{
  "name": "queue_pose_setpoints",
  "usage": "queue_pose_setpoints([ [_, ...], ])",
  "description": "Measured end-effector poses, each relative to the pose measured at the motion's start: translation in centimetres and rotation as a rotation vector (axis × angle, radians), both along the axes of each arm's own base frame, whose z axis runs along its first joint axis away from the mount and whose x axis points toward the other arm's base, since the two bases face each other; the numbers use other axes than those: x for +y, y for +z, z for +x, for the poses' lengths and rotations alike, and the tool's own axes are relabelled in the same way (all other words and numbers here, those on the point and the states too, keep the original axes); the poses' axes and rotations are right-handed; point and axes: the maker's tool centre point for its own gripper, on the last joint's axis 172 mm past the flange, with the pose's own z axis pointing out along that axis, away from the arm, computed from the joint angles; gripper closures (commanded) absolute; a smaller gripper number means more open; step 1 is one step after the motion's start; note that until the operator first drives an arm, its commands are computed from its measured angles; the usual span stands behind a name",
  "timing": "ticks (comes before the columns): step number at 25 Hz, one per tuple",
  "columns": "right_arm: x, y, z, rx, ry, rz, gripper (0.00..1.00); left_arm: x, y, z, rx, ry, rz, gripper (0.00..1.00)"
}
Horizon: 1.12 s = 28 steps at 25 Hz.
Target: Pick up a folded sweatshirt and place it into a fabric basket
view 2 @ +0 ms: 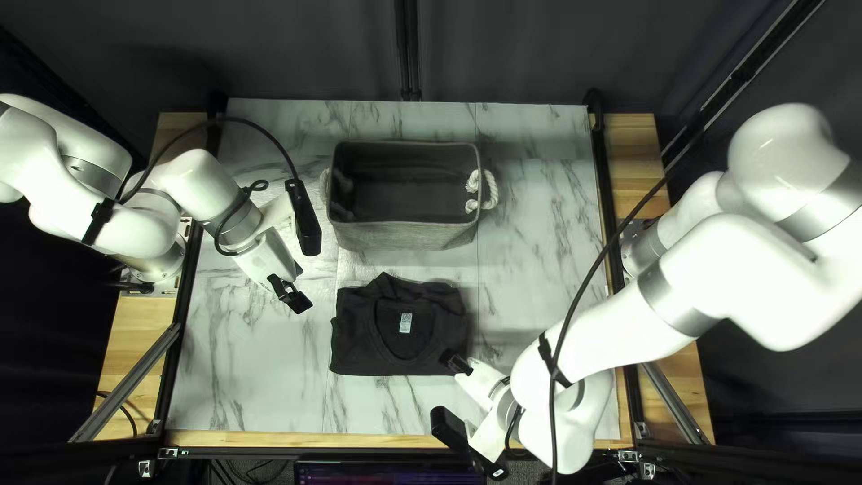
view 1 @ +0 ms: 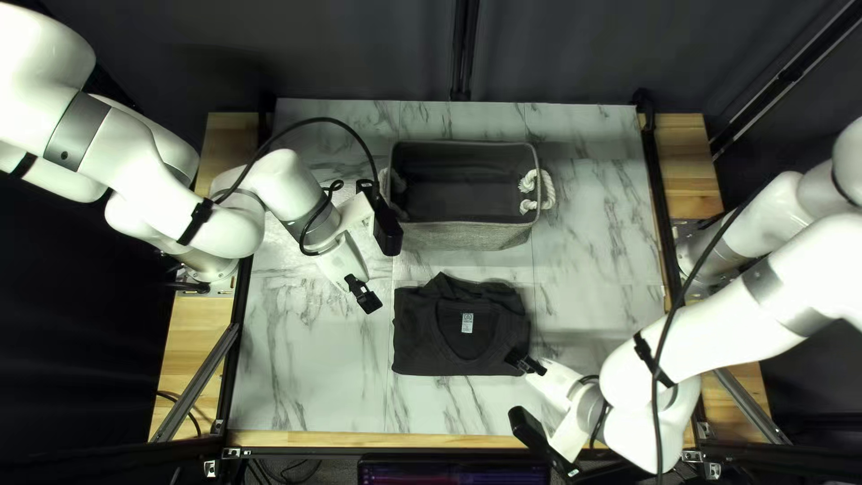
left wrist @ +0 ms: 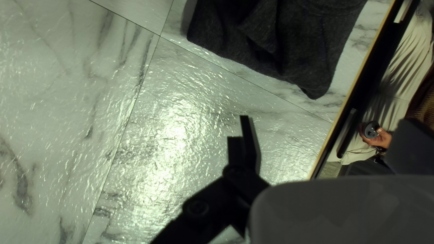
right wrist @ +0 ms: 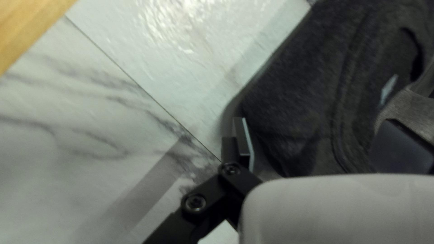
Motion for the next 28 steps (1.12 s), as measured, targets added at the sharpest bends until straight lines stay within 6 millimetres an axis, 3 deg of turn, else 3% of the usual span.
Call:
queue_pose_setpoints([
  [6,-0.8,-0.4,-0.1,0.001,0.002,-0.021,0.0,0.0,0.0,0.0,0.0,0.0,0.0,0.0],
  [16,-1.8,-0.8,1.5,0.011,0.016,-0.052,0.0,0.0,0.0,0.0,0.0,0.0,0.0,0.0],
  [28,-2.6,-0.7,1.6,0.012,0.018,-0.058,0.0,0.0,0.0,0.0,0.0,0.0,0.0,0.0],
])
